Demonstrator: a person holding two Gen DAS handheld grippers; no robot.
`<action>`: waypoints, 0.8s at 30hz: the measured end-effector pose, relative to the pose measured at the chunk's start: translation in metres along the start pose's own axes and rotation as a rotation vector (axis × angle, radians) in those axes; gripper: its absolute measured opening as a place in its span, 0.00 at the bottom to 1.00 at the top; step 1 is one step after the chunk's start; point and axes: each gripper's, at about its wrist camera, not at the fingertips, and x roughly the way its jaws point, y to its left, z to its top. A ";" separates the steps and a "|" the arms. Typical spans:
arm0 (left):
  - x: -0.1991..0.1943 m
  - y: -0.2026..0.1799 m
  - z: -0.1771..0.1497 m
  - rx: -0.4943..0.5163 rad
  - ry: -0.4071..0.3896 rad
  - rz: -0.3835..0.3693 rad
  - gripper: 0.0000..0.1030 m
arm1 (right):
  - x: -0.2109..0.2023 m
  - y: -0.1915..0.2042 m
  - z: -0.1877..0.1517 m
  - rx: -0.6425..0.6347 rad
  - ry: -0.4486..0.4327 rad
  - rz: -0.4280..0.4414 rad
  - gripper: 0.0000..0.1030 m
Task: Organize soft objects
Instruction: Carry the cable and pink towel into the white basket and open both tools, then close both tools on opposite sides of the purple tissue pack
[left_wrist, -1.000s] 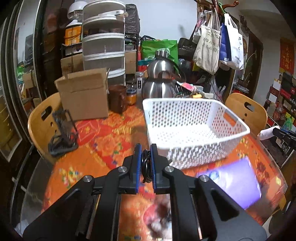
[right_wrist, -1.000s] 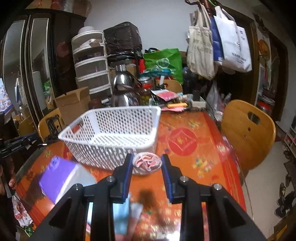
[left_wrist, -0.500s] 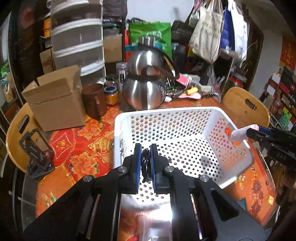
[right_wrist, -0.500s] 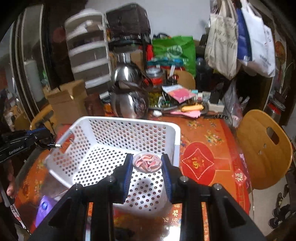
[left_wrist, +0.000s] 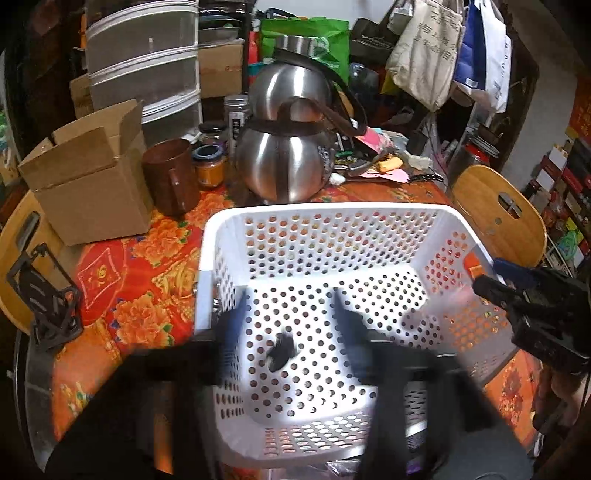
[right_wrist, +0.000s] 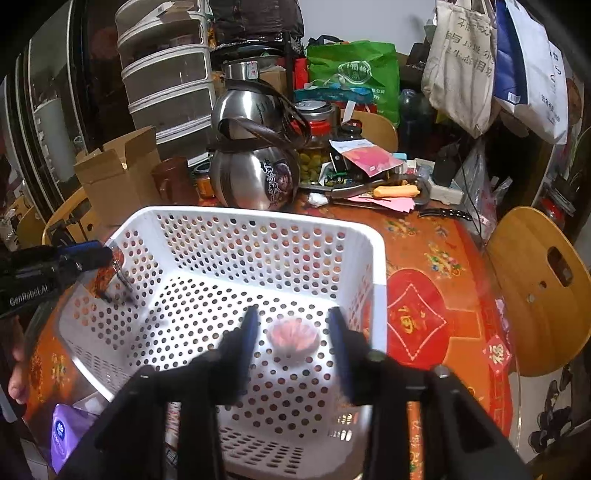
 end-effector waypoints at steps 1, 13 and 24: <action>-0.005 -0.001 -0.002 0.013 -0.026 0.015 0.75 | -0.002 0.001 0.000 -0.004 -0.008 -0.009 0.63; -0.038 0.005 -0.022 0.034 -0.081 0.006 0.83 | -0.023 -0.003 -0.014 0.022 -0.046 -0.013 0.79; -0.094 0.024 -0.106 0.016 -0.147 -0.032 0.84 | -0.062 -0.002 -0.070 0.069 -0.068 0.018 0.79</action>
